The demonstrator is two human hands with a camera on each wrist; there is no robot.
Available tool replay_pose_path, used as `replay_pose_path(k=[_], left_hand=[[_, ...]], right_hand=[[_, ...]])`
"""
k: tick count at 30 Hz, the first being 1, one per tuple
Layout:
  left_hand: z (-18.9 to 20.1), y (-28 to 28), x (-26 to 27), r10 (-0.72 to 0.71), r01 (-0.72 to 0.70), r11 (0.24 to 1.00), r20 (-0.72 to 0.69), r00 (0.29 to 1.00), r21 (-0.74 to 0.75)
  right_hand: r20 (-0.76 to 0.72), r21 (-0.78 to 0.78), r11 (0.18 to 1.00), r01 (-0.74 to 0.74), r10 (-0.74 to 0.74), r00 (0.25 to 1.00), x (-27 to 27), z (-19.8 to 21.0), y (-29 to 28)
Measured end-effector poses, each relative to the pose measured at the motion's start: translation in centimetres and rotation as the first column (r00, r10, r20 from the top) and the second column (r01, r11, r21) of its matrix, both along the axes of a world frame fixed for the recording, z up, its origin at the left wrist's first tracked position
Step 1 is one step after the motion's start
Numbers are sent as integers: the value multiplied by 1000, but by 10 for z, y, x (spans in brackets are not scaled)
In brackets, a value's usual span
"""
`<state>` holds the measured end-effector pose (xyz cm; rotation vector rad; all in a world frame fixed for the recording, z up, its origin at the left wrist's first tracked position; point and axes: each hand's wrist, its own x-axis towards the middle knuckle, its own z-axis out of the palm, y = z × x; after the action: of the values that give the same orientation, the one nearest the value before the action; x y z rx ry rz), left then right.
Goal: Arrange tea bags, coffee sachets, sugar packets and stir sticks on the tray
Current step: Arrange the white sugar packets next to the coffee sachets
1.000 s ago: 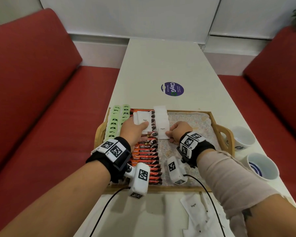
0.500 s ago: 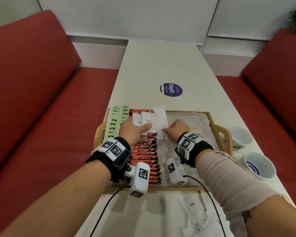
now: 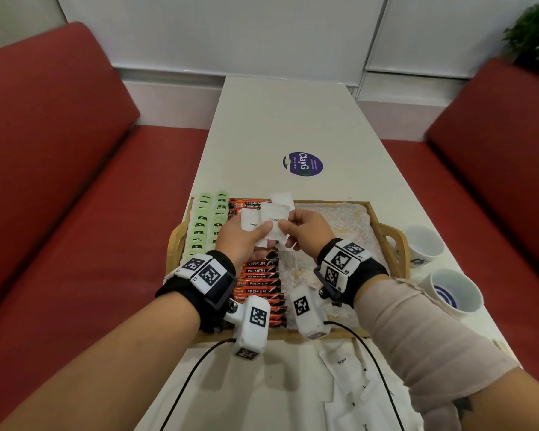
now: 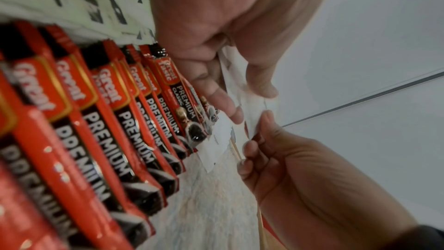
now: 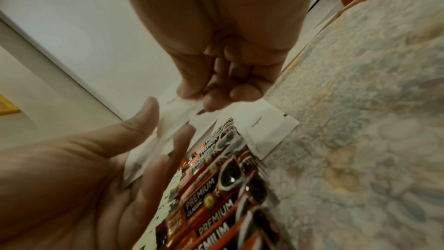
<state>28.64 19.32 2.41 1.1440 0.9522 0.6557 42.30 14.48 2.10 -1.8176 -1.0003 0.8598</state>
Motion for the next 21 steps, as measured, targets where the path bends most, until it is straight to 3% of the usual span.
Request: replay_pose_path(k=[6,11,15,21], left_hand=[[1,3,1,71,-74,996,-37,997,-58],[-3,6,-3,107,-106,994,-67,992,11],[-6,9,-8,134,-124,987,-84,987,106],[-6,13,-13,163,-151,981,-101,981,118]], right_hand=[[-10,-46,991,125,-126,992,12,-3,-6],[76,-116,964,238,-230,970,22,-12,-10],[132,-206,952,226,-202,970,24,-18,-11],[200,-297,929,221,-166,966,23,-26,-5]])
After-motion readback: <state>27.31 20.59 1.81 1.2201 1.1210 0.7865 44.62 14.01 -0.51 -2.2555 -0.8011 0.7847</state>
